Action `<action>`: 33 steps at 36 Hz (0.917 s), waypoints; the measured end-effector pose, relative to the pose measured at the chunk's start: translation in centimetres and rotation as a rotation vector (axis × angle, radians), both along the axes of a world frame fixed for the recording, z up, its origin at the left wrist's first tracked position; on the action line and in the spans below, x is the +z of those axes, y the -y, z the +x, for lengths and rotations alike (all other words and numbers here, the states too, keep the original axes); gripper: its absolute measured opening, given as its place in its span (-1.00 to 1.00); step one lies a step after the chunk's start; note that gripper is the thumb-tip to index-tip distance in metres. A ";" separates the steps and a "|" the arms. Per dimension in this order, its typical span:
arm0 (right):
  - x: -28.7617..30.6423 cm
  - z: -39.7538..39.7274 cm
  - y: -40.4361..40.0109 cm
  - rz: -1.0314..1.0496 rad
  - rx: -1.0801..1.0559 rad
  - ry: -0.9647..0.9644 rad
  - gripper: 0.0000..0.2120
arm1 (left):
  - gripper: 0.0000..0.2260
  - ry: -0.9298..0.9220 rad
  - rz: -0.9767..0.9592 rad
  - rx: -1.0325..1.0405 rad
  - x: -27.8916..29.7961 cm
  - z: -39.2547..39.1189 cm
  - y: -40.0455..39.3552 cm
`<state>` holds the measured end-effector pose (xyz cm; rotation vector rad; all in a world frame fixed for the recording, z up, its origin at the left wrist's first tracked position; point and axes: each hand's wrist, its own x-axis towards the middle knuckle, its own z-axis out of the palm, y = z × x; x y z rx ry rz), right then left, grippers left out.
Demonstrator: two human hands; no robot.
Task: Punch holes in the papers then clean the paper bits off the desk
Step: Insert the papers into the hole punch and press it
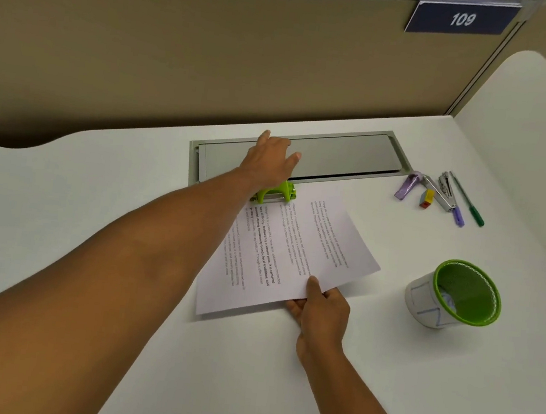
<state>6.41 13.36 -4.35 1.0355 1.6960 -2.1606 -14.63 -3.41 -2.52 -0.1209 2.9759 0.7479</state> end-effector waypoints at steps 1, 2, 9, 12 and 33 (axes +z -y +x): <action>0.0 0.0 0.0 0.000 0.004 -0.001 -0.83 | -0.48 0.002 -0.008 0.005 -0.1 -0.4 -0.2; -0.1 -0.1 -0.1 0.000 0.008 -0.001 -0.84 | -0.48 0.003 -0.019 0.011 -0.2 -0.7 -0.3; -0.4 -0.1 -0.2 -0.017 0.010 -0.010 -0.85 | -0.49 0.035 -0.095 0.050 -1.3 -1.7 -0.9; -0.4 -0.2 -0.2 -0.007 0.010 -0.016 -0.84 | -0.50 0.025 -0.112 0.062 -1.7 -1.8 -0.8; 0.0 -0.1 -0.1 -0.037 -0.002 -0.027 -0.88 | -0.45 -0.010 -0.244 0.052 -4.4 -2.4 -0.7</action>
